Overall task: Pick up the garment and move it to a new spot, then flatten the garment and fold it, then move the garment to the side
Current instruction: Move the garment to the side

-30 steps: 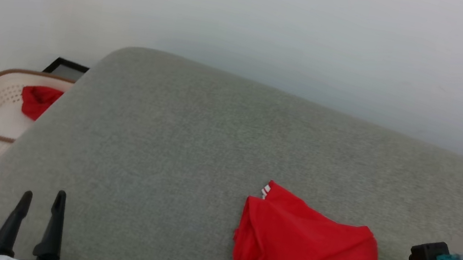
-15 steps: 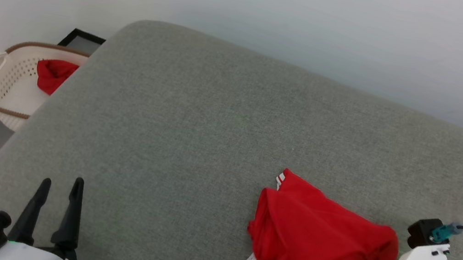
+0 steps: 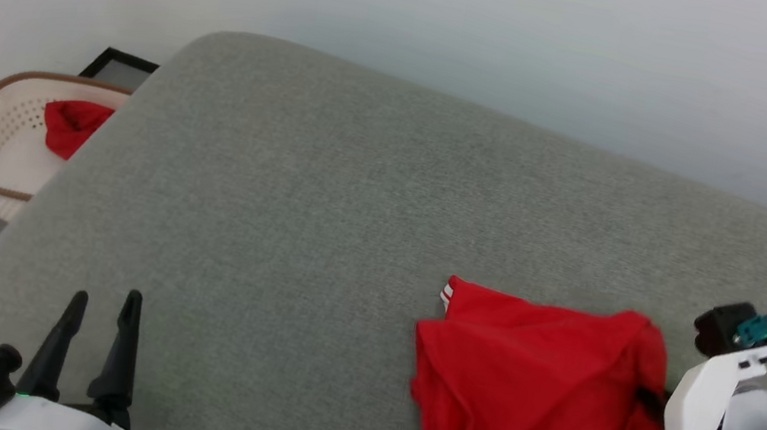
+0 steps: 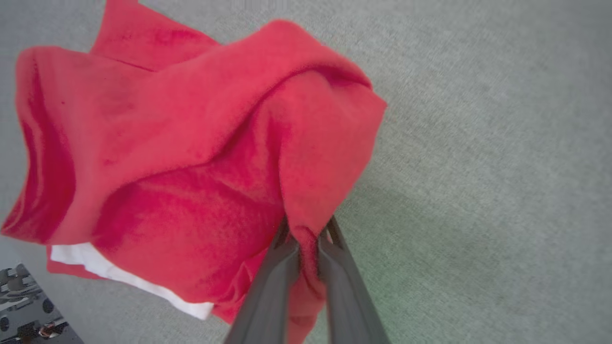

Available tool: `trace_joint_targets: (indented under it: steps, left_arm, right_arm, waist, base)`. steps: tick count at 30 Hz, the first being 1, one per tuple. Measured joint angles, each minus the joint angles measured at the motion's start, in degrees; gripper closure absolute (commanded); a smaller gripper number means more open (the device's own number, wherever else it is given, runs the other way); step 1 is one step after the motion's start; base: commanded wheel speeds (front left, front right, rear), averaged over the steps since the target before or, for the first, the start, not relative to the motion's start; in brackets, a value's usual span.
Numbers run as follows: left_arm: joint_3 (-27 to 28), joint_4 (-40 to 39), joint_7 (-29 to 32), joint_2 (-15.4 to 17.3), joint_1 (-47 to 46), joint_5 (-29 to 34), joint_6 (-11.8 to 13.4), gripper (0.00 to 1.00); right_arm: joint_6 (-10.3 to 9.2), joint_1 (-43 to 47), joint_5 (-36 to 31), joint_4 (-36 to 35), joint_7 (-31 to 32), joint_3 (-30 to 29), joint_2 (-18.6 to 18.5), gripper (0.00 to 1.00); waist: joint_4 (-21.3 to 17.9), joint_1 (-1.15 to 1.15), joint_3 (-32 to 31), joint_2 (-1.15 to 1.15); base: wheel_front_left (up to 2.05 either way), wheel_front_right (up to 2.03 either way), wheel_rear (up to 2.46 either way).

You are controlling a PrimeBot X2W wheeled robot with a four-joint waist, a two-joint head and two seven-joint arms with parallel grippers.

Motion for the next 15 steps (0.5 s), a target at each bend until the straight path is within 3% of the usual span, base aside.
trace_joint_targets:
  steps: [15]
  left_arm:
    - [-2.71, -0.05, 0.00, 0.53, -3.61, 1.10, 0.00, 0.00]
  right_arm:
    - [0.00, -6.71, -1.44, -6.86, -2.03, 3.70, -10.69, 1.00]
  waist:
    - [-4.84, 0.00, 0.24, 0.00]
  base:
    - [0.00, 0.00, 0.00]
